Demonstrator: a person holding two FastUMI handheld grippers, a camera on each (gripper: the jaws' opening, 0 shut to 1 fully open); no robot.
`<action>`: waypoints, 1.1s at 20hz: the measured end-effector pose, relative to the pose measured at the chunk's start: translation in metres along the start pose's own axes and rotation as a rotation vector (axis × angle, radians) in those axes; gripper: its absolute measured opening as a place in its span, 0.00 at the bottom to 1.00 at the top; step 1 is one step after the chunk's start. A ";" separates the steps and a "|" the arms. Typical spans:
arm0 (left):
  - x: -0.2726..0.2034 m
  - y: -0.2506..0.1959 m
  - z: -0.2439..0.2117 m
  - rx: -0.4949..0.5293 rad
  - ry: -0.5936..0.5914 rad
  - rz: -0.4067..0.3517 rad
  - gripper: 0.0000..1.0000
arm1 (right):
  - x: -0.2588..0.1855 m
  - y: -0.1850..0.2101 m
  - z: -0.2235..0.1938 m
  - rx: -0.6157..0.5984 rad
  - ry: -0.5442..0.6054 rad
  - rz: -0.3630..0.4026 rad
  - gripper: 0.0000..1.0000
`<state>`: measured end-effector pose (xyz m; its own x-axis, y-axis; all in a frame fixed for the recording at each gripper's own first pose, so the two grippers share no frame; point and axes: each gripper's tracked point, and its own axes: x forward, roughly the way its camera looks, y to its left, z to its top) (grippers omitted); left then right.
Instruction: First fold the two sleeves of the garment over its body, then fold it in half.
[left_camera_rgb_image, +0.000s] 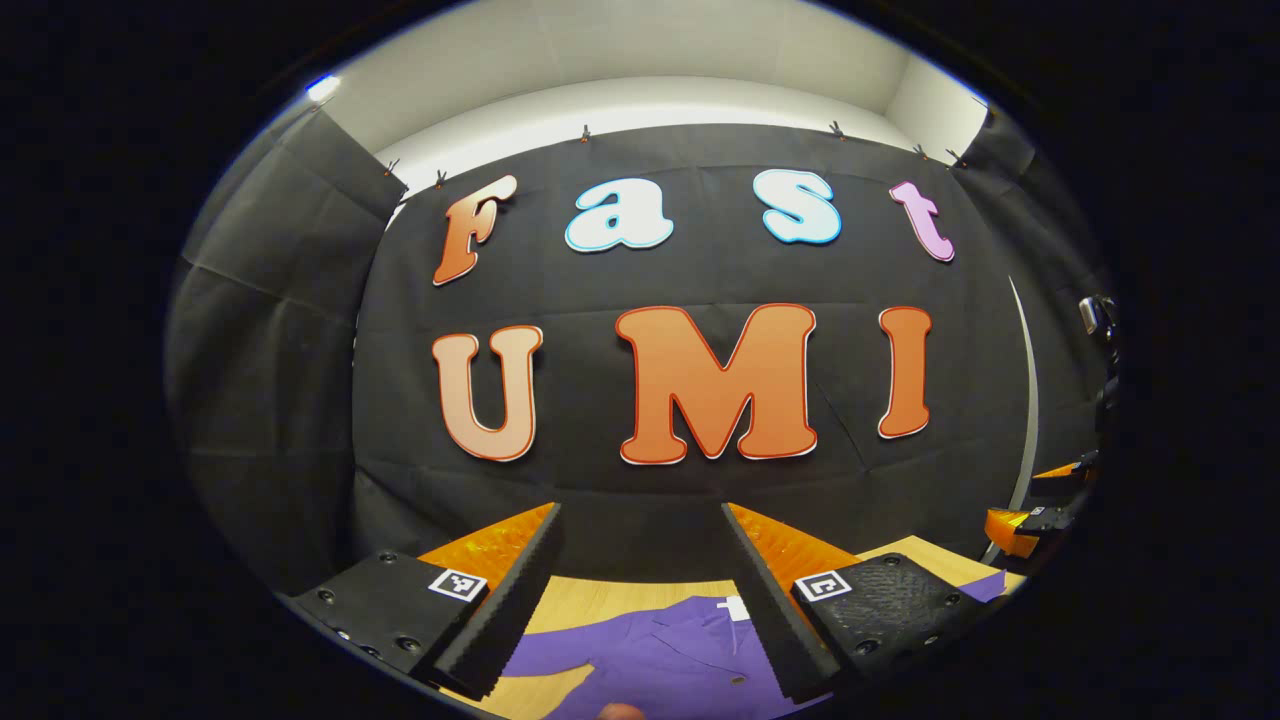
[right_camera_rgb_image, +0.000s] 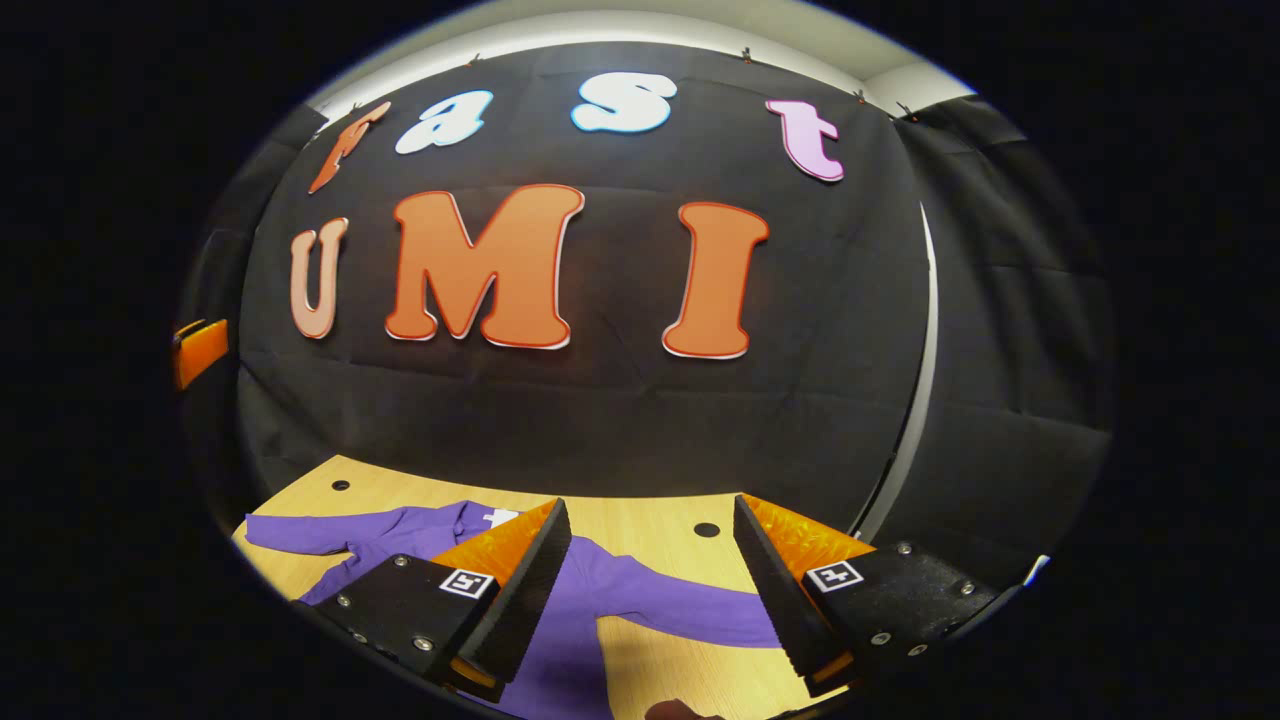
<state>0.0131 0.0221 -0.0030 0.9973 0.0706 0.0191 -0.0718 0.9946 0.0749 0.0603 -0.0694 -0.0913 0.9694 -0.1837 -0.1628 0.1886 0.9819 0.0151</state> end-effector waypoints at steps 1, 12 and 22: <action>0.000 0.000 0.000 0.005 -0.001 -0.010 0.96 | 0.004 -0.008 -0.010 0.000 0.026 -0.033 0.98; -0.001 0.004 -0.001 0.025 0.005 -0.011 0.95 | 0.038 -0.115 -0.108 0.029 0.261 -0.259 0.98; -0.004 0.010 -0.006 0.066 0.035 0.033 0.96 | 0.064 -0.183 -0.215 0.203 0.613 -0.318 0.98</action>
<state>0.0081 0.0319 -0.0084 0.9942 0.1067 -0.0123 -0.1039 0.9847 0.1401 0.0538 -0.2512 -0.3165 0.6115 -0.3420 -0.7135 0.5301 0.8465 0.0485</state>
